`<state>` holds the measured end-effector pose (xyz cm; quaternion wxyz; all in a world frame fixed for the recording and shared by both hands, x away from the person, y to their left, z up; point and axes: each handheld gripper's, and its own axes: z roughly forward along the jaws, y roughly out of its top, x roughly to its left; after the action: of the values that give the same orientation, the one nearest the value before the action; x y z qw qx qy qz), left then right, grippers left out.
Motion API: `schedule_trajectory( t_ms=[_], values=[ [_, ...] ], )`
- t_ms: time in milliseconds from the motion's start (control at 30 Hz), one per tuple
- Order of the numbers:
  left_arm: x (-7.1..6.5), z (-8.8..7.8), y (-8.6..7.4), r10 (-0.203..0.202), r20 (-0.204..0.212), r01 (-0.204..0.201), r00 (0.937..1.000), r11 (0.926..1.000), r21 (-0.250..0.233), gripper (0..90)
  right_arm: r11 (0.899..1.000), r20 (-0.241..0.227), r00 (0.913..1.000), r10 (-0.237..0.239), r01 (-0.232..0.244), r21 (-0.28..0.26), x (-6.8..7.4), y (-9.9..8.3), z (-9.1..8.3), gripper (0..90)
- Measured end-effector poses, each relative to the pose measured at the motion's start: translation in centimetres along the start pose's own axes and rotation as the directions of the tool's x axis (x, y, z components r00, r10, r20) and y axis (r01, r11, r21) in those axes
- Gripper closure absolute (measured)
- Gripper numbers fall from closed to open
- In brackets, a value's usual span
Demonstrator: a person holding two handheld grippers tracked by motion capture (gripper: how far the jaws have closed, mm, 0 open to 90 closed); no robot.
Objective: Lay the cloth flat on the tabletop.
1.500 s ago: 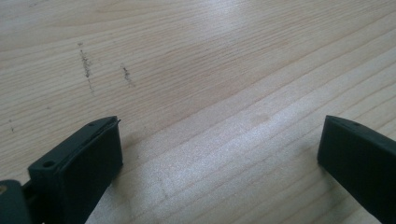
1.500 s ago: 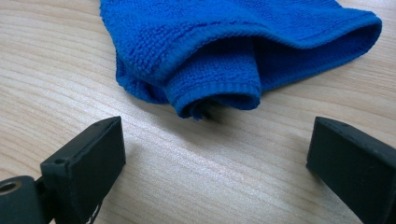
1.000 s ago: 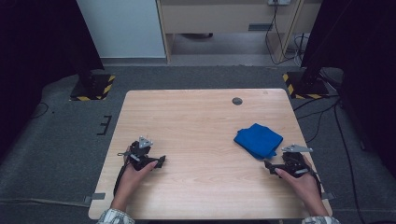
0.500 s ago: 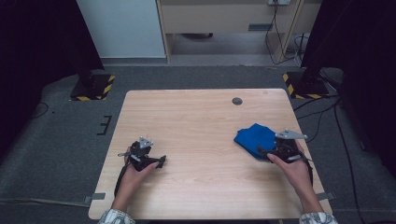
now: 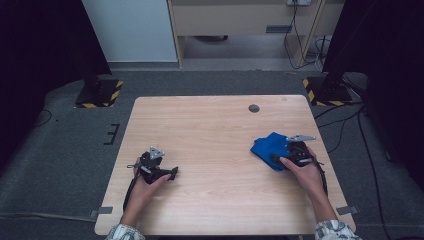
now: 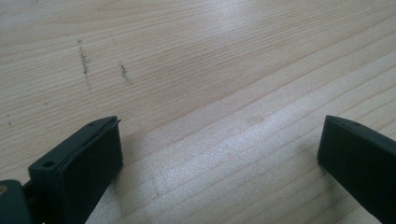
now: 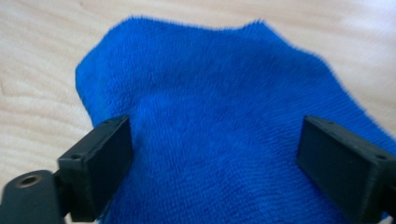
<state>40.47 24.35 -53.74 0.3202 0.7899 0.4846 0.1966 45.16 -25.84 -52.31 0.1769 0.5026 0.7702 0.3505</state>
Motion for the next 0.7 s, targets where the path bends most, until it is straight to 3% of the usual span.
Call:
schedule_trajectory(
  t_ms=[233,333,433,533,700],
  values=[
    [-0.1,0.0,0.0,0.003,0.001,-0.003,1.0,1.0,0.0,0.0,0.998,0.005,0.9992,-0.04,0.04,0.04,0.2,-0.7,0.7,8.2],
    [-0.1,0.0,0.0,0.003,0.001,-0.003,1.0,1.0,0.0,0.0,0.999,0.01,0.9991,-0.041,0.04,0.033,0.3,-0.8,0.7,8.3],
    [-0.1,0.0,0.0,0.003,0.001,-0.003,1.0,1.0,0.001,0.0,0.997,0.017,0.9972,-0.072,0.072,0.021,0.5,-1.2,0.7,9.4],
    [-0.2,0.0,0.0,0.003,0.003,-0.003,1.0,1.0,0.0,0.0,0.996,0.006,0.9963,-0.086,0.086,0.02,0.5,-1.2,0.4,19.9],
    [-0.3,0.0,-0.1,0.003,0.003,-0.003,1.0,1.0,-0.002,0.0,0.995,-0.019,0.9949,-0.1,0.1,-0.004,0.1,-1.4,-0.3,49.9]
  ],
)
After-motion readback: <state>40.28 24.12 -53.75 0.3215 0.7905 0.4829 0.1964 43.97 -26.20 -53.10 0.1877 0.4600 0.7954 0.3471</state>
